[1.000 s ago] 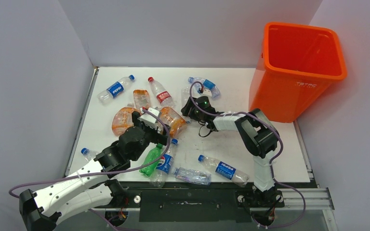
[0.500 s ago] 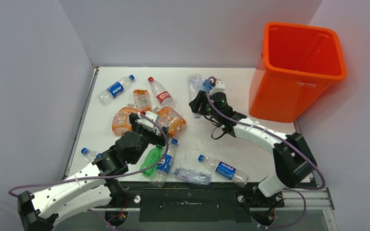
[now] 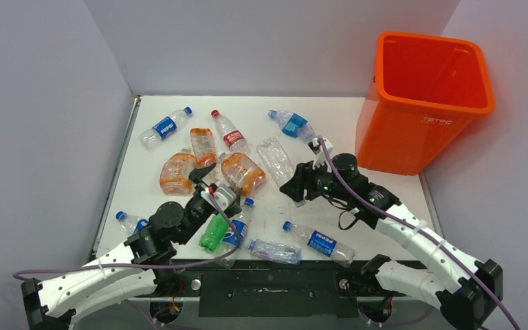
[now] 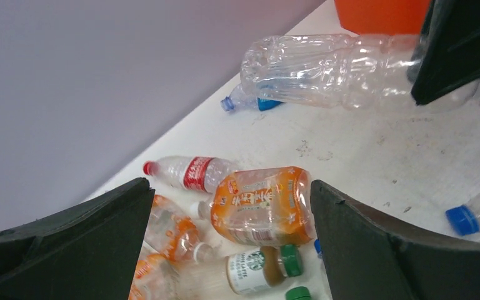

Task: Put the plastic bottles in the bin
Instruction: Pick up the plastic bottle at the center of the board.

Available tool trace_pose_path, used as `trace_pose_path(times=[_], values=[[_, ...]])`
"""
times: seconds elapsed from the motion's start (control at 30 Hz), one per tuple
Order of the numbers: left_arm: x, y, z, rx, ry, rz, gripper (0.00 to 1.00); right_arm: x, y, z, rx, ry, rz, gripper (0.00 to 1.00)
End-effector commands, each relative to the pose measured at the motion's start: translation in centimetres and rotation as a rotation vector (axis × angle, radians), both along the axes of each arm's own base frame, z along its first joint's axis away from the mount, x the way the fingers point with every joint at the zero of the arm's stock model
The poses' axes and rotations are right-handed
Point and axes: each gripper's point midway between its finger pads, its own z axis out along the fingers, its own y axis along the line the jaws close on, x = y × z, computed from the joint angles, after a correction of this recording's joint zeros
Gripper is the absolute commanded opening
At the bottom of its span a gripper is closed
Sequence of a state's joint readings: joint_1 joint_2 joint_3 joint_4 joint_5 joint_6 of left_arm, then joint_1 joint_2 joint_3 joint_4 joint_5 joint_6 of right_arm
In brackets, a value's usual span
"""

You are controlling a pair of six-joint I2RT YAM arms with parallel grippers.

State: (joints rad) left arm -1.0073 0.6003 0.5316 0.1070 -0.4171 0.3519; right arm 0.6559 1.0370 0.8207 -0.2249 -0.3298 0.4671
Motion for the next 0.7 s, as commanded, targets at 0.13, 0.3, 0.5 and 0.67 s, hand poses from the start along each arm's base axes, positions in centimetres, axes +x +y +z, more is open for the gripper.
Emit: trace_pose_path(times=[0.13,0.3,0.5,0.67], values=[[-1.8,-4.0,0.6,0.498,-0.411,-0.209,0.98,-5.3,-0.7,3.4,-0.038,0.037,0.217,0.05],[-1.4,-5.4,1.3,0.651,-0.498,-0.251,0.96,-6.3,0.0,3.4,-0.032,0.089,0.281,0.05],[-1.6,-6.6,2.4,0.753,-0.565,-0.290,0.96,-6.9,0.4,3.8,-0.025,0.100,0.317,0.05],[-1.7,-8.1,0.1,0.864,-0.571,-0.377,0.99,-7.4,1.2,4.4,0.014,0.100,0.360,0.05]])
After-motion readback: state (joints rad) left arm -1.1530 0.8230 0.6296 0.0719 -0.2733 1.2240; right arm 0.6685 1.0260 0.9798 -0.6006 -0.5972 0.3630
